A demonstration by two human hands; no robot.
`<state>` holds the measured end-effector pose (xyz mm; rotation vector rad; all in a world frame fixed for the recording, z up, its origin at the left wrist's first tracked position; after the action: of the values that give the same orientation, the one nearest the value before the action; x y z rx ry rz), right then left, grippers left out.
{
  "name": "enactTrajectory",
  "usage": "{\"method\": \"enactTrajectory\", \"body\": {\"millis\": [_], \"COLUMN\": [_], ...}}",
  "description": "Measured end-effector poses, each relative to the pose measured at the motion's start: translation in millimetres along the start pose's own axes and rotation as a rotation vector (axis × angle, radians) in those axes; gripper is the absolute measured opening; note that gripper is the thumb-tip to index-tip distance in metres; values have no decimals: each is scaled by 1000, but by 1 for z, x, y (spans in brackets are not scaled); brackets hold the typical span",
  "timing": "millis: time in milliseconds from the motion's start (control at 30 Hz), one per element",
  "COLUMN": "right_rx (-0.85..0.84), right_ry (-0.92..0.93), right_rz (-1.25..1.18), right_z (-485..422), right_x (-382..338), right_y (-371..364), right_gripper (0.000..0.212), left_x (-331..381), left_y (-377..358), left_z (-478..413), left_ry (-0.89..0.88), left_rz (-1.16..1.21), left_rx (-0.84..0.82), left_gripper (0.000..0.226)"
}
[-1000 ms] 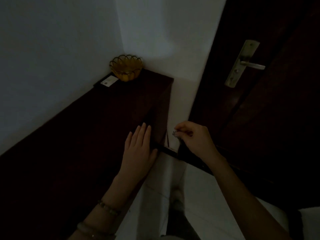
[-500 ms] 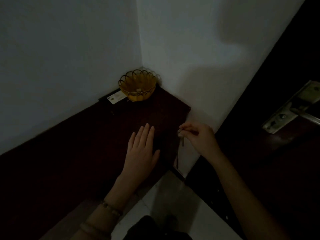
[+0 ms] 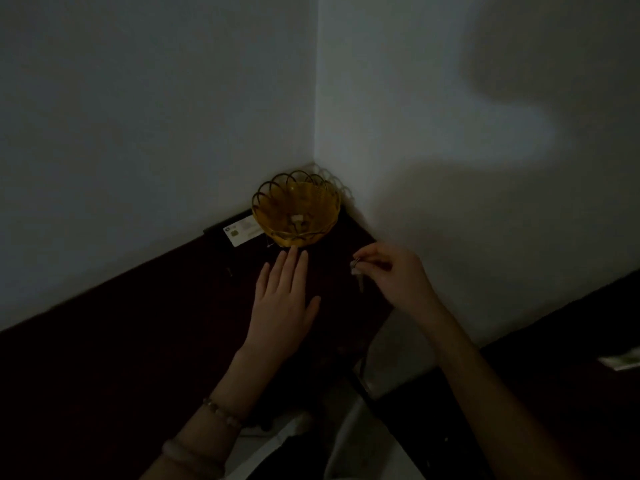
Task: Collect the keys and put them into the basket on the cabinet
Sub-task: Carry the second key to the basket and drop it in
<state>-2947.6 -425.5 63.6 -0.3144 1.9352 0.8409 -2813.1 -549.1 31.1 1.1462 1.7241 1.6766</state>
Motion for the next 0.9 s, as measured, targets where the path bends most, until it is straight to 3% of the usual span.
{"method": "enactTrajectory", "body": {"millis": [300, 533, 700, 800, 900], "right_rx": [20, -176, -310, -385, -415], "right_ry": [15, -65, -95, -40, 28], "right_rz": [-112, -79, 100, 231, 366], "right_z": [-107, -164, -182, -188, -192], "right_x": [2, 26, 52, 61, 64], "right_y": [-30, -79, -98, -100, -100], "right_gripper": [11, 15, 14, 5, 10], "left_x": [-26, -42, -42, -40, -40], "left_y": [-5, -5, -10, -10, -10], "left_z": [-45, -58, -61, -62, -63], "left_ry": [93, 185, 220, 232, 231], "left_rz": [2, -78, -80, -70, -69], "left_rx": [46, 32, 18, 14, 11], "left_gripper": [73, 74, 75, 74, 73]}}
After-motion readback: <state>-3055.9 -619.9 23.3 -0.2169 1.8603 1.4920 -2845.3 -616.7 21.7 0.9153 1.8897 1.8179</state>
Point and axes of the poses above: each hand's wrist, its own z-axis away from the middle knuckle, its own y-axis out of the back of the hand, x = y × z, the point moved 3 cm from there along -z, towards the middle knuckle, and after that the axes turned 12 degrees about y, right-handed, at the moved point
